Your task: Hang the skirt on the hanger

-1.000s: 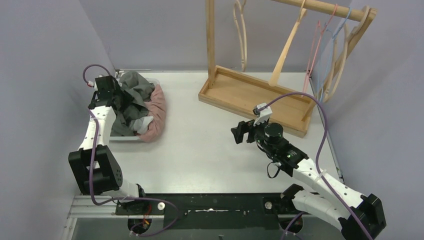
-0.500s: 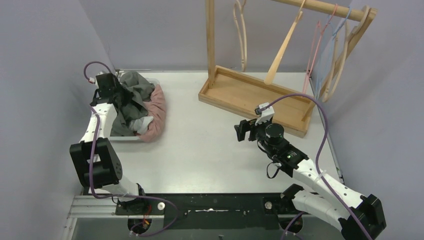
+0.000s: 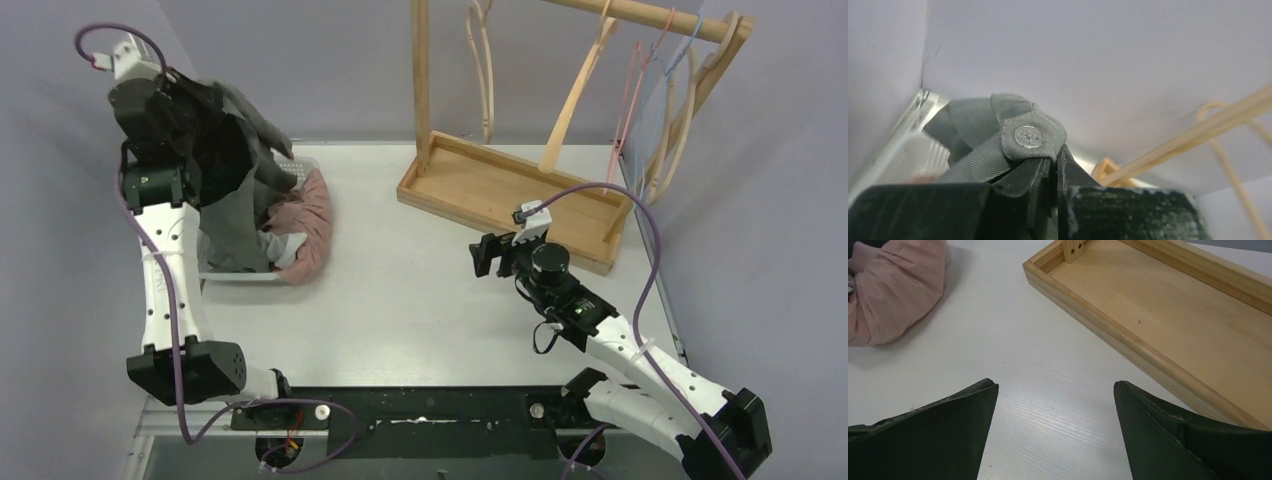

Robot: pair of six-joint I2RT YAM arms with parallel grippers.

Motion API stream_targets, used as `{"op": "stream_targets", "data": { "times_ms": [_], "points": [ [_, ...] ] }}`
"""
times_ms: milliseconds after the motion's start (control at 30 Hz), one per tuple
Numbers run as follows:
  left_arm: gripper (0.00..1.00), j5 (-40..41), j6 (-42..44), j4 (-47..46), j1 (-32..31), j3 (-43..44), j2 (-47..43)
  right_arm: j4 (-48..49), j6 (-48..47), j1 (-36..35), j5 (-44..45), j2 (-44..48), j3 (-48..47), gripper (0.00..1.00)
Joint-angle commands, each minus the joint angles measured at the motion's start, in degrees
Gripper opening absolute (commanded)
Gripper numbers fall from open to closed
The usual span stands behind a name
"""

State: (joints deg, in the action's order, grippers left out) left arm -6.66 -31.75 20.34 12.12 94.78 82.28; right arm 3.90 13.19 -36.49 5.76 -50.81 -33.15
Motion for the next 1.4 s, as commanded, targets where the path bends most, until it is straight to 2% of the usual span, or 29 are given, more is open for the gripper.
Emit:
{"op": "stream_targets", "data": {
  "times_ms": [0, 233, 400, 567, 733, 833, 967, 1033, 1133, 1167, 1233, 1333, 1367],
  "points": [
    [0.0, -8.39, 2.41, -4.62, 0.23, 14.21, -4.52, 2.32, 2.3, -0.4, 2.42, -0.97, -5.23, 0.9],
    [0.0, -19.57, -3.15, -6.0, -3.55, 27.86, -4.41, -3.23, 6.76, -0.27, 7.21, -1.4, -10.27, 0.93],
    [0.0, -25.24, -8.85, -10.09, -9.09, 26.99, -6.89, -6.18, 10.37, -0.31, 8.91, -0.82, -11.96, 0.95],
    [0.0, -27.66, -14.28, -16.29, -14.51, 16.36, -10.14, -12.05, 14.72, -0.34, 9.54, -2.04, -14.23, 0.98],
    [0.0, -27.11, -14.23, -17.16, -23.7, -1.38, -10.99, -16.92, 19.81, -0.42, 12.08, -2.64, -14.14, 0.98],
    [0.0, -24.37, -11.35, -16.05, -30.91, -13.11, -9.3, -18.32, 23.17, -0.42, 15.29, -0.44, -11.69, 0.97],
    [0.0, -15.97, -8.74, -17.05, -36.36, -24.87, -4.18, -21.16, 27.25, -0.38, 18.59, 2.59, -7.92, 0.98],
    [0.0, -14.93, -8.77, -18.98, -37.6, -28.41, 0.11, -22.48, 28.53, -0.47, 19.22, 3.75, -6.45, 0.98],
    [0.01, -15.6, -8.53, -18.91, -39.09, -29.2, 9.36, -23.1, 29.59, -0.5, 19.27, 4.41, -4.85, 0.98],
    [0.14, -15.88, -8.43, -16.41, -39.24, -28.01, 11.76, -22.96, 29.5, -0.58, 18.81, 4.29, -4.52, 0.98],
    [0.3, -17.25, -7.87, -11.51, -39.12, -25.93, 14.58, -22.45, 28.88, -0.67, 17.41, 3.36, -4.55, 0.98],
    [0.54, -17.02, -6.88, -9.81, -38.36, -26.02, 12.2, -21.55, 27.6, -0.93, 15.53, 0.86, -5.45, 0.98],
    [0.59, -16.78, -6.41, -8.88, -37.69, -26.16, 10.5, -21.33, 27.01, -0.97, 14.94, -0.1, -6.05, 0.98]
  ]
}}
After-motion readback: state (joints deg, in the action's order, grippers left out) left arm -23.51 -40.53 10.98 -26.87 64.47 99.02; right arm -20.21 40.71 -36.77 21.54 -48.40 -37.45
